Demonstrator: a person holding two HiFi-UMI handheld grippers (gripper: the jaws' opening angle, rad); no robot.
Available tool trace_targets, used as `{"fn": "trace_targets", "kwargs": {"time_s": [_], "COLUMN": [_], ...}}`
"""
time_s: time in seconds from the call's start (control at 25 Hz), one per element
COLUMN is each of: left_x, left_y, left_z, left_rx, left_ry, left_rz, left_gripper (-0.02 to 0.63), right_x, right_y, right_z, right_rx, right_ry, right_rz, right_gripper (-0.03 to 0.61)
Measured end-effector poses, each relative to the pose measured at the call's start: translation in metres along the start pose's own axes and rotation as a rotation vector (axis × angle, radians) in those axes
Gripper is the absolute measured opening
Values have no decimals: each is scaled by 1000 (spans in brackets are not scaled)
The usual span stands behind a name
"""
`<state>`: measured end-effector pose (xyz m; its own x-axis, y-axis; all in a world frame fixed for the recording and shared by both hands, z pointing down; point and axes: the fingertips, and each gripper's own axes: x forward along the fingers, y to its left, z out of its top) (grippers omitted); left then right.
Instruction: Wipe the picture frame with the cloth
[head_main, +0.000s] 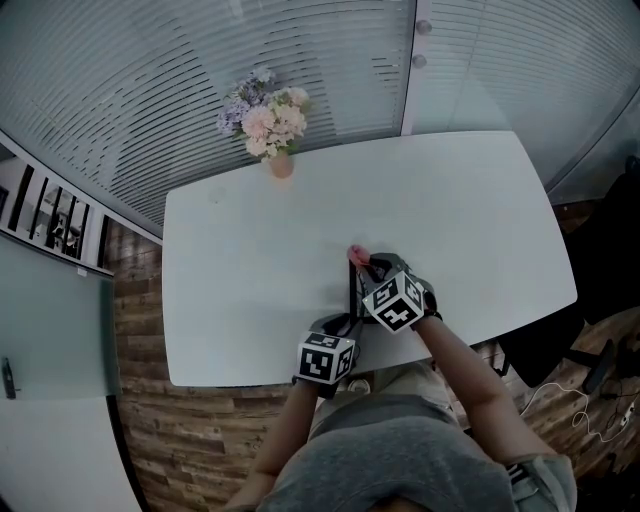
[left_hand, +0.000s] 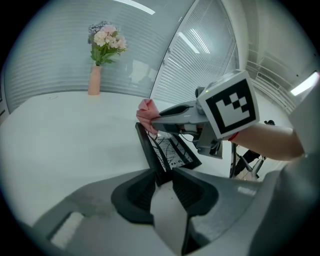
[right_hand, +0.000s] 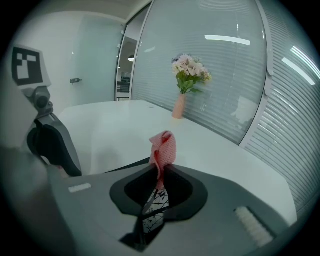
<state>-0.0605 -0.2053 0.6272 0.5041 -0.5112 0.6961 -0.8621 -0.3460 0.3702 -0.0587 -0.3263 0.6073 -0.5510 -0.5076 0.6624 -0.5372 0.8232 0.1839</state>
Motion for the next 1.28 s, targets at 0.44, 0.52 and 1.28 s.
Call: {"fn": "trace_targets", "kwargs": {"time_s": [0.44, 0.52, 1.28], "left_x": [-1, 0, -2], "left_y": [-1, 0, -1], "left_z": [0, 0, 0], "left_rx": [2, -1, 0], "left_ry": [-4, -6, -4], "left_rz": [10, 13, 32], "left_gripper": [108, 109, 108], "right_x": [-2, -2, -16], "right_y": [9, 11, 29], "right_z": [-5, -7, -17], "right_rx": [-17, -17, -15], "right_ry": [19, 24, 51], "right_rz": [19, 26, 72], "right_gripper": [41, 41, 40]}}
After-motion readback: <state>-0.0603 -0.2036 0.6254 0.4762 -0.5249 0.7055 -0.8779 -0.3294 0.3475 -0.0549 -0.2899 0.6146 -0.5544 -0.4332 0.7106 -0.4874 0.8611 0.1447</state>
